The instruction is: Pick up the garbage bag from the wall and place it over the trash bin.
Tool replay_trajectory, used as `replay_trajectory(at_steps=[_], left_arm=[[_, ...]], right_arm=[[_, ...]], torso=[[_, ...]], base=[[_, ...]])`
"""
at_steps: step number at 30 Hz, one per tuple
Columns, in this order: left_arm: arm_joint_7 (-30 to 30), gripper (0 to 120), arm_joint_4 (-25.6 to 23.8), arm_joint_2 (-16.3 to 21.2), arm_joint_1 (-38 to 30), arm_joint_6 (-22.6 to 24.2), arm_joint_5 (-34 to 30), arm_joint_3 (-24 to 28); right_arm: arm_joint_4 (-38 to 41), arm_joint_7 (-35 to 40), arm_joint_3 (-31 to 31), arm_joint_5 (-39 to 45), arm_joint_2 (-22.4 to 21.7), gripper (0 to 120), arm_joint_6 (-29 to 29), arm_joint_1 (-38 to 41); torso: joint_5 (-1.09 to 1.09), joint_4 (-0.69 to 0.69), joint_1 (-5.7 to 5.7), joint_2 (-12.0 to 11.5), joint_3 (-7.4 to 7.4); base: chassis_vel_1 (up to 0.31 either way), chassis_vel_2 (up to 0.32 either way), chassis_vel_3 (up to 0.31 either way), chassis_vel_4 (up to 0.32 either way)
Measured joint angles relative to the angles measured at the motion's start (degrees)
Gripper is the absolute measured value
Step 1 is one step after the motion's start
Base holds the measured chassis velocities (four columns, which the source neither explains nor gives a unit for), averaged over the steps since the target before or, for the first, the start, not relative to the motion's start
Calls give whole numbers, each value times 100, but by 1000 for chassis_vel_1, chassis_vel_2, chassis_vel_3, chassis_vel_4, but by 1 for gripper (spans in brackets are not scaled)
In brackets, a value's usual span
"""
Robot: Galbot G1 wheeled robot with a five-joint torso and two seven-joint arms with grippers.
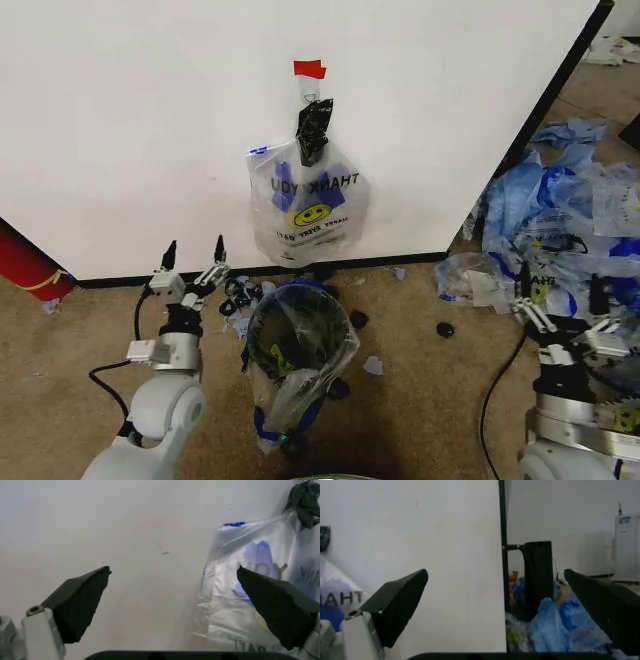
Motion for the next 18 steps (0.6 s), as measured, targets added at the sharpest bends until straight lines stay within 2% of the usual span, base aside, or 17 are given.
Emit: replay_trajectory(at_steps=[4, 18], left_arm=[[257, 100, 151, 82, -53, -139, -104, -200], [280, 100, 86, 14, -129, -39, -107, -213]], right_arm=[[-252, -53, -145, -43, -22, 100, 8, 247], [-294, -32, -240, -94, -40, 100, -91, 355]], torso=[[1, 0, 0, 0, 0], [1, -1, 0, 0, 0]], base=[[0, 0, 0, 0], [0, 0, 0, 0]])
